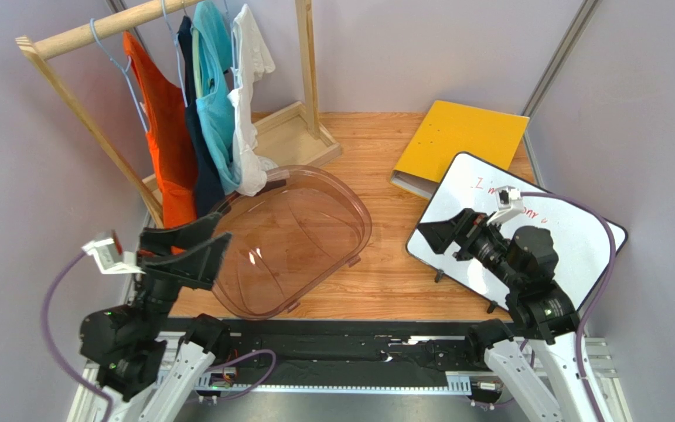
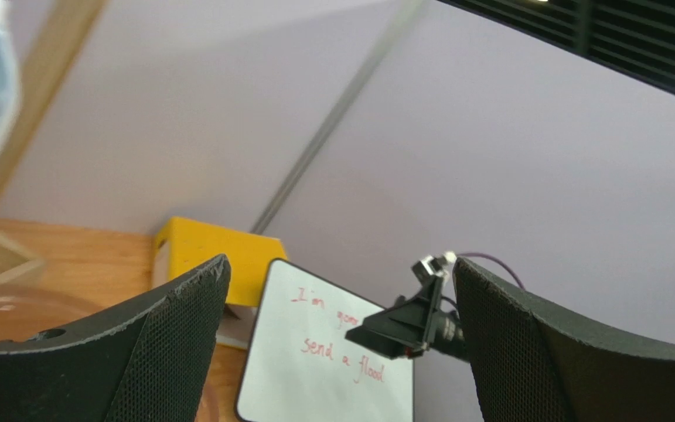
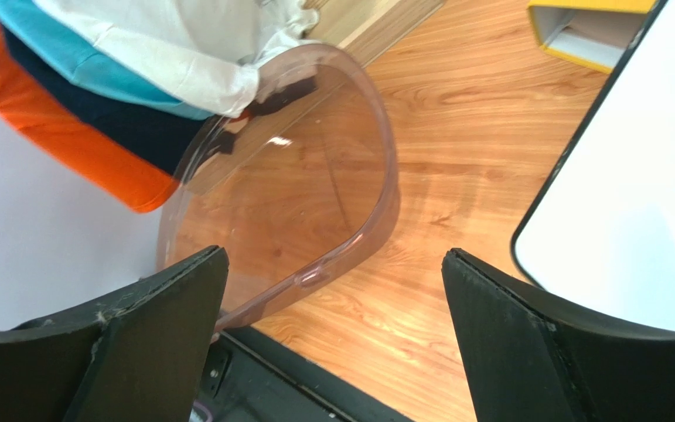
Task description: Remove the t-shirt from the hanger
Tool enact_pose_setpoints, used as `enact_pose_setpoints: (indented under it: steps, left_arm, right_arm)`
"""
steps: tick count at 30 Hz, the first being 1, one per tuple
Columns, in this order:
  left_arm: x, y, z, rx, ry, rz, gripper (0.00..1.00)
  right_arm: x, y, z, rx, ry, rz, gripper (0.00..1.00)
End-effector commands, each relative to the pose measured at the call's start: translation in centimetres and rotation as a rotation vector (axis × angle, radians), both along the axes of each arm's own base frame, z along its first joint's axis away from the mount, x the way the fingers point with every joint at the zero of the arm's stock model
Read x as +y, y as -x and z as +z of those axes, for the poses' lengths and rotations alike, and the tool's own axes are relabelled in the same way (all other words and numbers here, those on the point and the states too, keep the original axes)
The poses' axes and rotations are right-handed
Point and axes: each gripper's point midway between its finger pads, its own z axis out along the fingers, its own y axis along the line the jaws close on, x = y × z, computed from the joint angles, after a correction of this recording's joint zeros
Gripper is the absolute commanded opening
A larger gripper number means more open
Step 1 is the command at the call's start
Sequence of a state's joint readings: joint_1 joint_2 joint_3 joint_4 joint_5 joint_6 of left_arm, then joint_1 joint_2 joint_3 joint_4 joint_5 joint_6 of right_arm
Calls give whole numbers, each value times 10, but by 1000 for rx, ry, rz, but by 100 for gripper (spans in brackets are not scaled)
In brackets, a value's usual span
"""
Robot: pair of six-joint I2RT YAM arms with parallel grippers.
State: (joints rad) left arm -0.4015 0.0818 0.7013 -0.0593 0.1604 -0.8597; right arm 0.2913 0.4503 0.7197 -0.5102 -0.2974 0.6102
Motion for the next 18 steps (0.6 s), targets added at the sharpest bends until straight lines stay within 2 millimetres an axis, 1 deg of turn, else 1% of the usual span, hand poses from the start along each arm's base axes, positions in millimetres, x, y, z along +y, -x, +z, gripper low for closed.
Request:
enact_pose_setpoints:
  steps: [1, 2, 3, 4, 5, 6, 7, 8, 9, 10, 11, 12, 13, 14, 15, 16, 17, 18]
  left_arm:
    - [32, -49, -94, 511, -186, 279, 100]
    - [31, -48, -94, 503, -247, 274, 100]
    - [25, -45, -98, 502, -285, 243, 100]
    - [23, -44, -104, 514, -317, 230, 100]
    - [21, -44, -109, 518, -345, 219, 100]
    - [17, -40, -111, 520, -368, 191, 100]
    - [15, -40, -121, 551, -403, 175, 100]
    - [14, -38, -122, 544, -439, 166, 100]
    - [9, -33, -126, 551, -464, 128, 100]
    - [7, -31, -127, 552, -480, 110, 100]
    - [5, -28, -127, 535, -498, 92, 100]
    - [1, -24, -128, 520, -517, 60, 100]
    - [1, -19, -127, 506, -508, 56, 100]
    - [2, -19, -130, 510, -501, 56, 99]
    - [1, -17, -129, 501, -482, 48, 99]
    - [1, -13, -127, 481, -467, 43, 100]
    - [-1, -12, -130, 481, -462, 30, 99]
    - [-4, -9, -131, 479, -458, 7, 100]
  right_arm:
    - [-8, -21, 11, -18, 91, -46, 100]
    - [-3, -25, 29, -66, 84, -23, 100]
    - [3, -27, 37, -85, 90, 18, 100]
    - [8, -39, 33, -61, 116, 38, 100]
    - [11, -43, 53, -95, 115, 46, 100]
    - [13, -50, 56, -88, 126, 54, 100]
    - [17, -64, 48, -46, 153, 63, 100]
    - [21, -68, 67, -66, 154, 71, 100]
    - [24, -75, 69, -63, 169, 73, 100]
    - [31, -90, 63, -31, 194, 74, 100]
    - [43, -92, 65, -38, 219, 103, 100]
    - [47, -100, 87, -86, 230, 77, 100]
    - [59, -114, 80, -63, 258, 85, 100]
    - [73, -117, 83, -70, 269, 107, 100]
    - [80, -125, 109, -118, 250, 97, 100]
    - [94, -139, 99, -89, 263, 113, 100]
    - [109, -142, 109, -110, 249, 136, 100]
    - [117, -149, 116, -120, 242, 128, 100]
